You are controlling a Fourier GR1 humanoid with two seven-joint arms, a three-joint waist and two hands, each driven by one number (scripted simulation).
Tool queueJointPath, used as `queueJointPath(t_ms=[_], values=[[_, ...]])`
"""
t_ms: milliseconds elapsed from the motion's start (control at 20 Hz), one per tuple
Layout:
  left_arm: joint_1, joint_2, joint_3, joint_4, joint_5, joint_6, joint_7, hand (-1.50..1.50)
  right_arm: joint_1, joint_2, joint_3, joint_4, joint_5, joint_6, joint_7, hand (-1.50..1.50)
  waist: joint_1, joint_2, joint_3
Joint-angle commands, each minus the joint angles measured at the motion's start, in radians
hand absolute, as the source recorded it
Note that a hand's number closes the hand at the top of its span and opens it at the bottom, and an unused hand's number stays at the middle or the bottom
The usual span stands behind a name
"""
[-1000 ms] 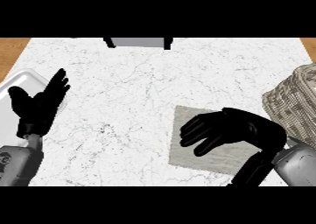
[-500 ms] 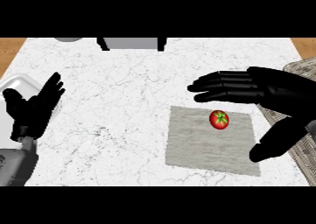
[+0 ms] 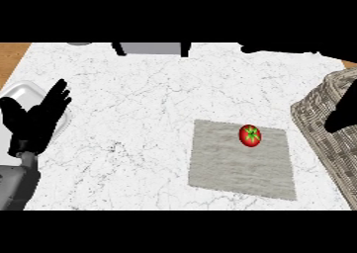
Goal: Pick the tomato from the placemat and place it in the basket
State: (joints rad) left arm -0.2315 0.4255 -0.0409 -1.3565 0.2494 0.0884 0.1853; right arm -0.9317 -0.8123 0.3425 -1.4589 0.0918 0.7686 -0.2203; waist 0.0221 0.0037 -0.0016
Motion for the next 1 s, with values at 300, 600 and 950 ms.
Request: queueJointPath(t_ms=[300,600,950], values=[[0.000,-0.016,0.018,0.007,-0.008,-0.017,-0.014,0.00,-0.032,-0.097,0.023,0.211,0.060,0.188,-0.277,-1.50,0.000,0.005,0.002],[-0.006,-0.010,0.033,0.019,-0.003,-0.026,0.007,0.00,0.042,-0.138,0.003,0.273,0.021,0.109,-0.423,-1.50,-0.007,0.006,0.004],[-0.013,-0.033,0.029,0.036,-0.028,-0.021,-0.022,0.00,0.132,-0.029,0.117,0.346,0.115,-0.083,-0.517,-1.50,-0.001,0.006,0.003]])
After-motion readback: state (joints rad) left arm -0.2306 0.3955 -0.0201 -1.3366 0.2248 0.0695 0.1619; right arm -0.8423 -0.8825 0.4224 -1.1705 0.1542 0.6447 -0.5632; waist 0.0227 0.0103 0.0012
